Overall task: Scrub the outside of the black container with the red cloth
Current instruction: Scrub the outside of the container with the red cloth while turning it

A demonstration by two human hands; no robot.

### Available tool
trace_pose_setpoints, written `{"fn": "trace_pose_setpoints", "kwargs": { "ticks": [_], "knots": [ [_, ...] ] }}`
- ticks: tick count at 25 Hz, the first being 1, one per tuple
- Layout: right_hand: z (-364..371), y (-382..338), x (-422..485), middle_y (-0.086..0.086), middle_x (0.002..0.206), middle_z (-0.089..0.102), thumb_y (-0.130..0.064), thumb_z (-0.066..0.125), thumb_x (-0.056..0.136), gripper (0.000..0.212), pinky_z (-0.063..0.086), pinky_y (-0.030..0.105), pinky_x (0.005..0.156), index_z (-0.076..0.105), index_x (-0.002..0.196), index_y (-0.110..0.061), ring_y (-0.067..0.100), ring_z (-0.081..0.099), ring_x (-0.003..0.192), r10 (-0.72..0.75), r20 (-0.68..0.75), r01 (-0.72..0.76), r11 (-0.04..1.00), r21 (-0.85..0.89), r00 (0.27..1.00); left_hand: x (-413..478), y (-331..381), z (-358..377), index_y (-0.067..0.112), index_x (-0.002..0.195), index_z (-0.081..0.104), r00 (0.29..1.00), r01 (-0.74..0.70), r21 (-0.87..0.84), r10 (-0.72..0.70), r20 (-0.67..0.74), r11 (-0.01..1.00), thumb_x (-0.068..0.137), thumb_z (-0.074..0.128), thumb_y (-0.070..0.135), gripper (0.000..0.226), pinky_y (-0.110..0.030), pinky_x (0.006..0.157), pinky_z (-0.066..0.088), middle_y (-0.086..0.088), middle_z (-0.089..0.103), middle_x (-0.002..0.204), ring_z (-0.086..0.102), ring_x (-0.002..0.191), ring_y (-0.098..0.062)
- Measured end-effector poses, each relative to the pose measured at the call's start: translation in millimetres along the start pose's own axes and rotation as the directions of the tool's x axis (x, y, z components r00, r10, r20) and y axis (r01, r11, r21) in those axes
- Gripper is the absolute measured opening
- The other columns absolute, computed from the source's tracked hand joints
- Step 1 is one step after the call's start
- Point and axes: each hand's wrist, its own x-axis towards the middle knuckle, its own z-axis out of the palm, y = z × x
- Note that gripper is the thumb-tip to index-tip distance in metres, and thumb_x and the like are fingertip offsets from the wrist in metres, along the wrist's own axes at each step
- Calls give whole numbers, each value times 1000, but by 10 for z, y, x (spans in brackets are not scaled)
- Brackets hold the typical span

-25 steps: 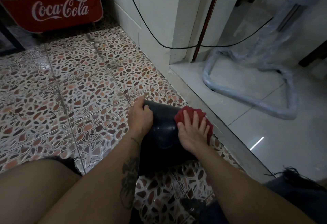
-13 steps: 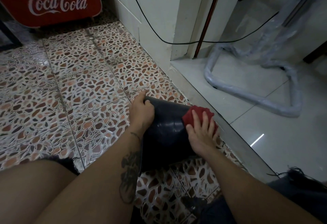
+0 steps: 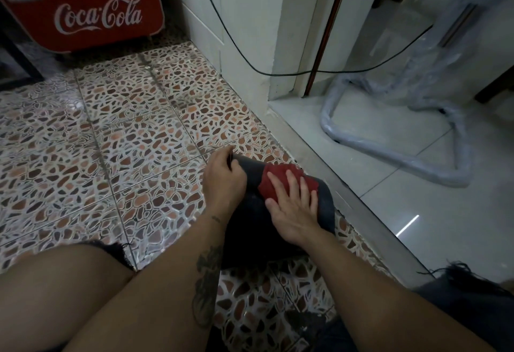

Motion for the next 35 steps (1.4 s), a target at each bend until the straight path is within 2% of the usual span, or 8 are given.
{"fn": "trace_pose_setpoints", "kwargs": {
  "ticks": [6, 8, 11, 15, 19, 25, 32, 35],
  "knots": [
    [-217, 223, 154, 1, 171, -9, -48, 22, 102, 60, -9, 57, 121, 3, 158, -44, 31, -12, 155, 207, 61, -210, 977, 41, 976, -598, -182, -202, 26, 152, 41, 970, -229, 127, 216, 110, 965, 103, 44, 17, 51, -31, 119, 29, 11, 36, 161, 36, 146, -11],
    [-222, 105, 99, 1, 171, -6, -44, 23, 102, 60, -6, 59, 122, 6, 159, -41, 35, -9, 155, 172, 59, -175, 983, 59, 983, -527, -136, -181, 23, 150, 46, 981, -159, 53, 152, 120, 986, 102, 44, 14, 49, -34, 122, 27, 7, 40, 159, 36, 146, -13],
    [-95, -190, -113, -1, 171, 2, -29, 30, 104, 57, -3, 55, 123, 19, 159, -40, 32, -2, 156, -118, -7, 118, 989, 93, 993, -435, -11, -120, 21, 145, 53, 993, 80, -177, -62, 104, 981, 101, 44, 12, 46, -32, 121, 29, 2, 48, 154, 43, 141, -15],
    [31, 175, -346, -7, 170, 10, -20, 42, 101, 59, -2, 47, 125, 35, 152, -47, 24, 2, 156, -229, -116, 245, 959, 145, 967, -329, 130, -112, 19, 143, 55, 955, 286, -397, -225, 195, 872, 102, 43, 9, 43, -10, 90, 44, 7, 56, 138, 58, 109, -3],
    [-154, 505, -223, -4, 171, 8, -21, 36, 103, 59, 5, 51, 125, 27, 155, -46, 30, 2, 156, 117, -74, -108, 988, 111, 990, -237, 45, -108, 17, 144, 53, 950, 281, -394, -195, 245, 875, 104, 43, 14, 42, -31, 119, 30, 2, 48, 152, 43, 139, -15],
    [54, -348, -171, -6, 170, 10, -23, 33, 98, 63, -10, 46, 124, 25, 156, -46, 29, 0, 155, -221, -90, 229, 968, 103, 971, -220, -129, -81, 19, 137, 61, 973, 197, -362, -135, 187, 911, 100, 45, 11, 40, -37, 121, 30, -2, 54, 149, 46, 140, -15],
    [-164, -282, 632, 1, 165, 31, -37, 19, 83, 72, 12, 52, 122, 36, 153, -39, 31, 29, 147, 12, 15, -13, 999, 39, 1000, -240, -145, -14, 23, 131, 66, 977, 202, -429, -151, 149, 881, 99, 47, 9, 39, -35, 118, 35, 2, 60, 142, 51, 134, -13],
    [-96, -375, 375, -2, 166, 28, -30, 27, 87, 68, 7, 51, 124, 37, 153, -40, 31, 21, 150, -96, -29, 98, 993, 66, 995, -191, -153, 6, 28, 122, 70, 970, 237, -501, -177, 165, 832, 98, 47, 7, 40, -36, 117, 37, 1, 63, 139, 54, 131, -12]
  ]
}}
